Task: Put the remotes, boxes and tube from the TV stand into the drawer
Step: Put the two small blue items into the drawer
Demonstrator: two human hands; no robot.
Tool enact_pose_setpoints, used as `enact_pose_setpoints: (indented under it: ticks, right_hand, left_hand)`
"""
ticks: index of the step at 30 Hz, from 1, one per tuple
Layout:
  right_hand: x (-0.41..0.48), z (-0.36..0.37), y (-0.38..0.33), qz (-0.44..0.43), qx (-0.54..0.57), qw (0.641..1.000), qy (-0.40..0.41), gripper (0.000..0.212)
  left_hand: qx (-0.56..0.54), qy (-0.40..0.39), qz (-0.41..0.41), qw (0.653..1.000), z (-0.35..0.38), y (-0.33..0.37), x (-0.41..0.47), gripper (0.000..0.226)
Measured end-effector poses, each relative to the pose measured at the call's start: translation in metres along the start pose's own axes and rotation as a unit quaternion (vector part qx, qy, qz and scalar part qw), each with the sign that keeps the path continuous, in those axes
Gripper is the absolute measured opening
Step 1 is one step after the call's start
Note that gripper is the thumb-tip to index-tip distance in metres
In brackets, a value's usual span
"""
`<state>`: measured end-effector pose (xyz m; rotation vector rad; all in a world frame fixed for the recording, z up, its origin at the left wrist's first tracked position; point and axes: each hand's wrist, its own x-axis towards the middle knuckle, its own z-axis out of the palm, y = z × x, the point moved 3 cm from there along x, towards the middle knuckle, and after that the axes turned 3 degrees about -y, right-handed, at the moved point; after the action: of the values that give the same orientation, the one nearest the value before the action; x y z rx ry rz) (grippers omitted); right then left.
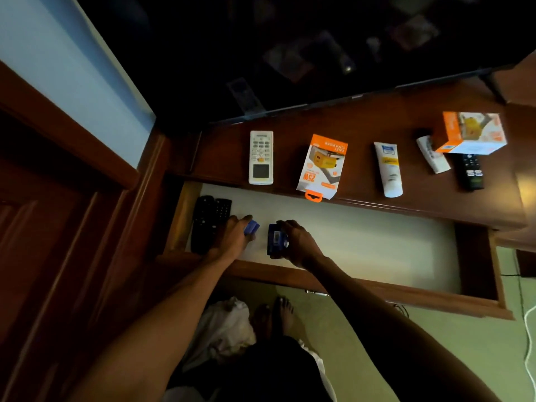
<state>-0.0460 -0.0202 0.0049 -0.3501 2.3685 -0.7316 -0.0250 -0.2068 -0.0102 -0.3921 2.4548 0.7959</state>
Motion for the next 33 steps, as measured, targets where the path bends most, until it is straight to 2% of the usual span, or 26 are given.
enact_pose_setpoints:
  ticks: [4, 8, 13, 19, 30, 33]
  right_hand:
    - [0.016, 0.017, -0.001, 0.007, -0.001, 1.000, -0.025, 0.099]
    - [0.022, 0.026, -0.008, 0.019, 0.026, 0.999, -0.036, 0.100]
    - [0.030, 0.028, -0.019, -0.004, 0.003, 0.999, -0.051, 0.073]
    - [0.032, 0.042, -0.033, -0.004, -0.003, 1.000, -0.021, 0.065]
    - [0.043, 0.052, -0.043, 0.011, 0.018, 0.999, -0.048, 0.062]
    - [0.039, 0.049, -0.042, -0.010, 0.005, 0.998, -0.067, 0.062]
  left_hand:
    - [-0.006, -0.024, -0.003, 1.000, 0.006, -0.011, 0.007, 0.055]
    - [0.108, 0.003, 0.027, 0.994, -0.007, -0.009, 0.004, 0.053]
    - [0.238, 0.001, 0.068, 0.969, -0.028, -0.017, 0.000, 0.053]
    - [0.309, -0.014, 0.067, 0.949, -0.039, -0.022, 0.000, 0.052]
    - [0.311, -0.005, 0.041, 0.949, -0.042, -0.030, -0.010, 0.051]
    - [0.300, 0.005, 0.036, 0.953, -0.039, -0.032, -0.011, 0.050]
